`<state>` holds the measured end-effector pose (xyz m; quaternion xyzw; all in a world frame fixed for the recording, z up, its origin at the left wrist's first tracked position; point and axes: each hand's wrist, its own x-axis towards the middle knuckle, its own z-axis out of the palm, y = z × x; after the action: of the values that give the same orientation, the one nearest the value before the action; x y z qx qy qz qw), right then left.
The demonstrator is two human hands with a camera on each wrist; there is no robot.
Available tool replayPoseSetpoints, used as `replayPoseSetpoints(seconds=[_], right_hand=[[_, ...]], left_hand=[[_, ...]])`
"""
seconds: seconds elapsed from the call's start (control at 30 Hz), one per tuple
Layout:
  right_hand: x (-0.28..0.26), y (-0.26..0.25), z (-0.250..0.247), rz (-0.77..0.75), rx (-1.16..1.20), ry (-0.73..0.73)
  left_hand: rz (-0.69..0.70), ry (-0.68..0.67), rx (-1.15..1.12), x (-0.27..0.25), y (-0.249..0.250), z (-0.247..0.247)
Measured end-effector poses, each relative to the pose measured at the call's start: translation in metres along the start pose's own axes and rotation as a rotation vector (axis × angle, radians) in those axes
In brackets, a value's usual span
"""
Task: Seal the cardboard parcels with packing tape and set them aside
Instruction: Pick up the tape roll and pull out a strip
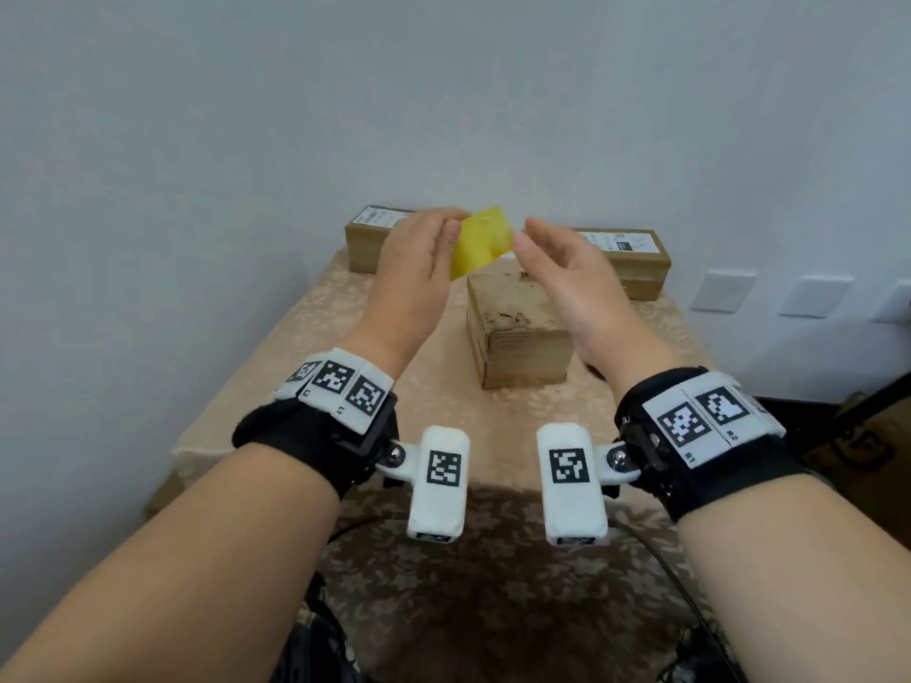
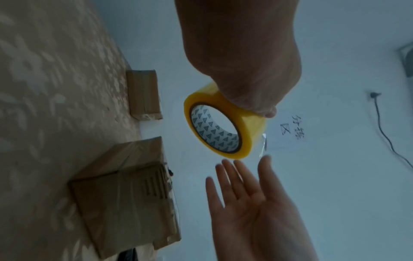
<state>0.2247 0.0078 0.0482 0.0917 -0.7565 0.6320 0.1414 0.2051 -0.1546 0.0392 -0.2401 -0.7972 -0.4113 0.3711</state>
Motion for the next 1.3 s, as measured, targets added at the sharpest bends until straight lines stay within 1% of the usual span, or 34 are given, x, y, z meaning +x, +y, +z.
replayPoseSetpoints(seconds=[0.13,0.23,0.33,0.47,0.6,0.67,0.8,0.87,0.93,1.0,1.07,1.13,1.23,1.3], right_hand=[[0.002,0.001,-0.008,-0.02,0.049,0.018],[0.003,0.003,-0.014,-0.037,0.038,0.045],[0.002,0.003,-0.014,-0.069,-0.01,0.055],[0.001,0.004,-0.014,-0.102,-0.114,0.066],[0.001,0.005,-0.013,-0.113,-0.199,0.073],[0.0,0.004,-0.012,-0.119,-0.201,0.071],[0.0,0.002,-0.01,-0.093,-0.177,0.018],[0.002,0.002,-0.009,-0.093,-0.218,0.006],[0.003,0.001,-0.008,-0.101,-0.26,0.022],[0.004,0.001,-0.007,-0.092,-0.246,0.055],[0.005,0.003,-0.004,-0.072,-0.199,0.091],[0.004,0.004,-0.002,-0.047,-0.168,0.124],[0.004,0.006,0.002,0.003,-0.113,0.121],[0.005,0.003,0.007,0.028,-0.112,0.08]], left_hand=[[0.027,-0.041,-0.012,-0.003,0.006,0.011],[0.027,-0.061,0.03,-0.004,0.005,0.015],[0.008,-0.088,0.075,-0.006,0.009,0.016],[-0.017,-0.089,0.077,-0.007,0.011,0.017],[-0.036,-0.13,0.093,-0.008,0.012,0.016],[-0.024,-0.145,0.103,-0.008,0.01,0.016],[0.016,-0.171,0.127,-0.009,0.007,0.014],[0.021,-0.191,0.14,-0.009,0.008,0.013],[0.016,-0.212,0.169,-0.008,0.009,0.011],[-0.018,-0.205,0.152,-0.008,0.01,0.009],[-0.108,-0.18,0.069,-0.007,0.012,0.006],[-0.192,-0.193,0.014,-0.007,0.012,0.003],[-0.211,-0.243,0.101,-0.004,0.012,-0.005],[-0.227,-0.186,0.145,0.005,0.011,-0.014]])
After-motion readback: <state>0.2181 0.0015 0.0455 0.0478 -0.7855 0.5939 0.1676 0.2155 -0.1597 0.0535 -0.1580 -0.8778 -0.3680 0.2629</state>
